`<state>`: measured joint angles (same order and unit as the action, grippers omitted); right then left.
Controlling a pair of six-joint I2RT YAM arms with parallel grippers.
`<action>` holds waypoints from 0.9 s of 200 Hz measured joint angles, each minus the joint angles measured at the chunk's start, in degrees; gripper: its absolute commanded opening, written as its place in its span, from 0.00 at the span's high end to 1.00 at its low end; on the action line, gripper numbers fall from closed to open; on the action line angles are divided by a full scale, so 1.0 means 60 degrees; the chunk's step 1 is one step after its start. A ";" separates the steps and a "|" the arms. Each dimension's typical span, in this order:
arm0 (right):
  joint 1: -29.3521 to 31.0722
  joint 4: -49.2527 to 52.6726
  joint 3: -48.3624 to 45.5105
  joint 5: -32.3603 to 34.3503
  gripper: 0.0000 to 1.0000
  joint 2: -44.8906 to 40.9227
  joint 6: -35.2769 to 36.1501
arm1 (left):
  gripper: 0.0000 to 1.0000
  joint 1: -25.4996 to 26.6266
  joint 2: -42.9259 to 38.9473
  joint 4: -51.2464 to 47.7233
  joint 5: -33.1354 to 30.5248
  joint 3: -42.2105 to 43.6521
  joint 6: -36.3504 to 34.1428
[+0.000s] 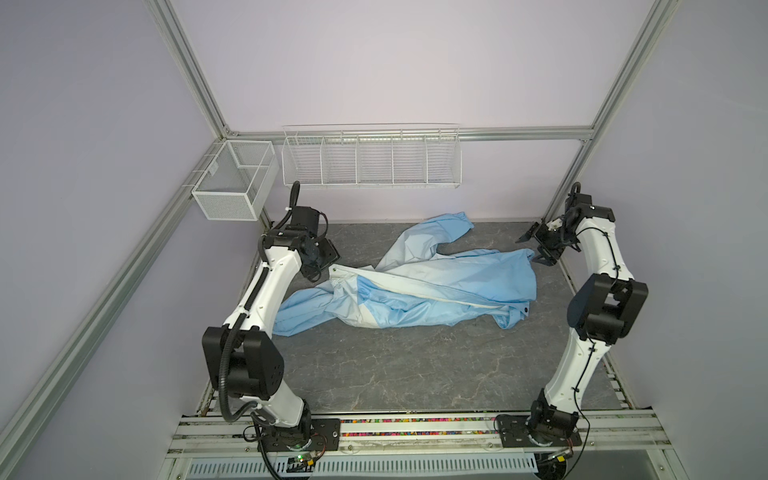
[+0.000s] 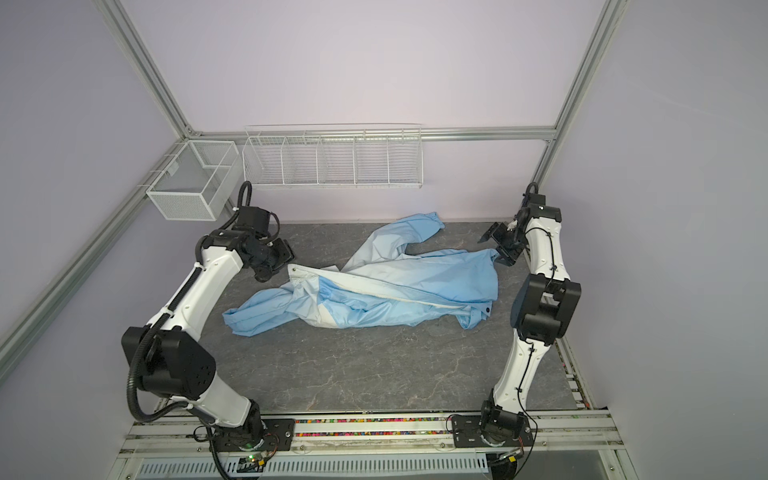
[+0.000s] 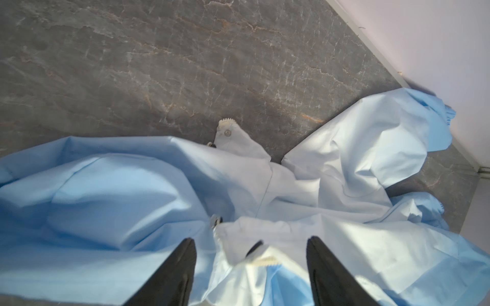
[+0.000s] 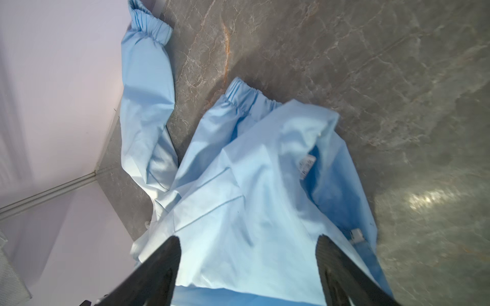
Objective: Zip up the jacket
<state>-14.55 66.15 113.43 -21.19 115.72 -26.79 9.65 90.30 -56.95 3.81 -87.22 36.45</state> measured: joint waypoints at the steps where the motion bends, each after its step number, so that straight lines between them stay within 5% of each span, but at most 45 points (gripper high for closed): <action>1: -0.0011 -0.0007 -0.0084 0.0011 0.15 -0.0080 0.0011 | 0.29 0.0000 -0.0040 0.0000 0.0004 0.0029 -0.0011; 55: -0.0342 -0.0215 -0.2790 0.0386 0.14 -0.2295 0.0255 | 0.27 0.0004 -0.2033 0.0455 0.0277 0.2142 -0.0091; 125: 0.0273 -0.1005 -0.5880 0.0678 0.12 -0.2852 0.0208 | 0.27 0.0193 -0.1912 0.1643 0.0936 0.3847 0.0619; 180: 0.0590 -0.2022 -0.5198 0.0860 0.41 -0.1417 -0.0051 | 0.80 0.0189 0.0426 0.2554 0.1126 0.2794 0.0521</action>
<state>-11.00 54.02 82.24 -16.03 107.22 -27.09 10.79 92.86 -41.63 10.57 -70.46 39.57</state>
